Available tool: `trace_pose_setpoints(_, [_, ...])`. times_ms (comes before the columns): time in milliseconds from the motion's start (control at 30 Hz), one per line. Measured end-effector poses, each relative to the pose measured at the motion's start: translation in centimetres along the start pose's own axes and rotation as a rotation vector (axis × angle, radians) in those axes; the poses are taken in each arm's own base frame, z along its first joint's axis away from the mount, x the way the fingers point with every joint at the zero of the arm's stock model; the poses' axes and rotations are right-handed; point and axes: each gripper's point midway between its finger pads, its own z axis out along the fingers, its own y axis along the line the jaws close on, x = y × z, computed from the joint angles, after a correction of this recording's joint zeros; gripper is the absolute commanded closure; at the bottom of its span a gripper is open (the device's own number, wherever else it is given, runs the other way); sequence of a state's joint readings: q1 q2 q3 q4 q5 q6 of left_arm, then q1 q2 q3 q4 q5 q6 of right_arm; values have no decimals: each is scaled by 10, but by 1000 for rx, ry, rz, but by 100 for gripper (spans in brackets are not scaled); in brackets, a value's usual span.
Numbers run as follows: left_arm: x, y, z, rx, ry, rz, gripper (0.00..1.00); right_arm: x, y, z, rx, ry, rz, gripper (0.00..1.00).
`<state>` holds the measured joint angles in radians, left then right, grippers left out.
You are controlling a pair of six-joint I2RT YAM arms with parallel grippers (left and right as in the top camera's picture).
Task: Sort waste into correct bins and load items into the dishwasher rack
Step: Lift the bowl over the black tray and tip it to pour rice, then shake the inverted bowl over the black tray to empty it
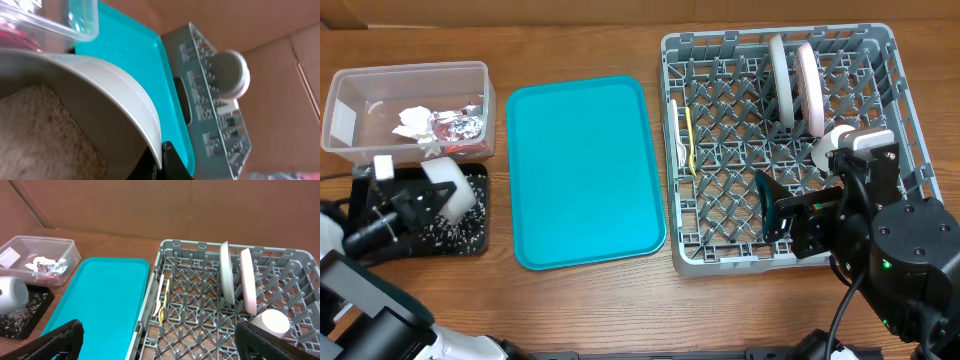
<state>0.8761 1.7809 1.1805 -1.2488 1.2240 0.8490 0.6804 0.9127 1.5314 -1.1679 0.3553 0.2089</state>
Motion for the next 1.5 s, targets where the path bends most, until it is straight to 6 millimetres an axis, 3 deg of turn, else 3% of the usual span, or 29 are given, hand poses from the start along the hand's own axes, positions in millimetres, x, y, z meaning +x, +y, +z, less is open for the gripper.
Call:
trace_pose_setpoints(167, [-11, 10, -45, -19, -182, -15, 96, 0, 0, 0, 0, 0, 0, 0])
trace_pose_setpoints(300, [-7, 18, -61, -24, -269, -31, 96, 0, 0, 0, 0, 0, 0, 0])
trace_pose_setpoints(667, [-2, 17, -58, 2, -312, 3, 96, 0, 0, 0, -1, -1, 0, 0])
trace_pose_setpoints(1033, [3, -4, -41, 63, -279, 53, 96, 0, 0, 0, 0, 0, 0, 0])
trace_pose_setpoints(1500, [10, -2, -35, 60, -266, 116, 96, 0, 0, 0, 0, 0, 1, 0])
